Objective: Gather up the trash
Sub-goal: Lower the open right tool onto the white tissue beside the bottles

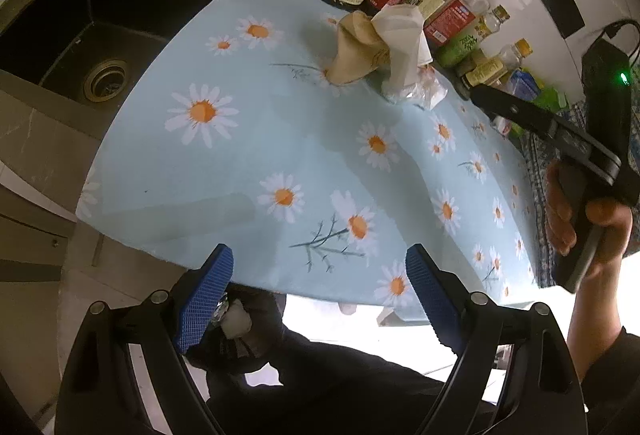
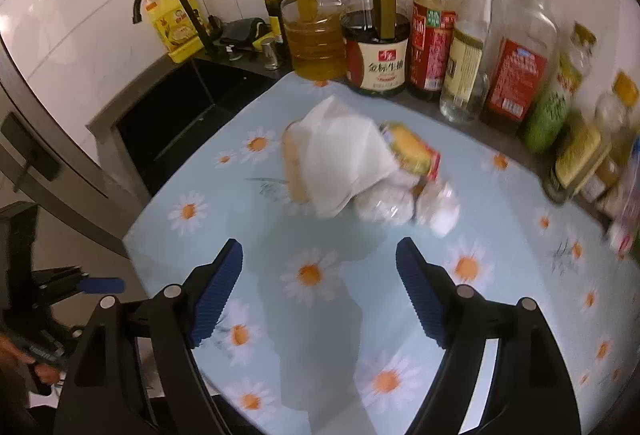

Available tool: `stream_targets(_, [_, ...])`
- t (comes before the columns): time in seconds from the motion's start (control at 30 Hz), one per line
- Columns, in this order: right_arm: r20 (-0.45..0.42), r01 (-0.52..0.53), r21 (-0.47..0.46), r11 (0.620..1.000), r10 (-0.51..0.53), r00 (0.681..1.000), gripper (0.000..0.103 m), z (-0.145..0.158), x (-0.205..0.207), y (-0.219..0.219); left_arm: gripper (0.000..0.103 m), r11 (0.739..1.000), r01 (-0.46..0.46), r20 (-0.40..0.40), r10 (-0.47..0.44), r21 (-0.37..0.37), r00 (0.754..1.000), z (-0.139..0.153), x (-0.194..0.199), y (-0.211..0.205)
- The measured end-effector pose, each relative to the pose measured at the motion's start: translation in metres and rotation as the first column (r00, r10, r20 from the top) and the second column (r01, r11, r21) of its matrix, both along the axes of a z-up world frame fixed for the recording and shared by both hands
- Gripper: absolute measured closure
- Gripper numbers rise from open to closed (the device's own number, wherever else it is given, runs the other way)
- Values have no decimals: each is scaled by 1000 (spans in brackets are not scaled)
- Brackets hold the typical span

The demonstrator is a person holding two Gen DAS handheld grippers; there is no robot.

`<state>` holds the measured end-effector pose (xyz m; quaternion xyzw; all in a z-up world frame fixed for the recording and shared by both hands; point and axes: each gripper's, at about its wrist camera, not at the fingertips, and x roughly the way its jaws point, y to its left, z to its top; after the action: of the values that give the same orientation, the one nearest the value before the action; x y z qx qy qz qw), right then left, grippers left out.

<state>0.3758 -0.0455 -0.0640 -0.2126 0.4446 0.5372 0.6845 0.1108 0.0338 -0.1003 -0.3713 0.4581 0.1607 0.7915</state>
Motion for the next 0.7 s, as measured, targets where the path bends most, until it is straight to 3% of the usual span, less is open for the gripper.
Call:
stream_targets(0.2, [71,-62,-35,997,65,995,12,-3,15,30,17,999,-47,1,47,16,999,4,11,-3])
stream_targets(0.7, [180,-182,-161,970,210,961,12,-40,19,87,17,986,-169,-6,169,11,986,4,9,-11])
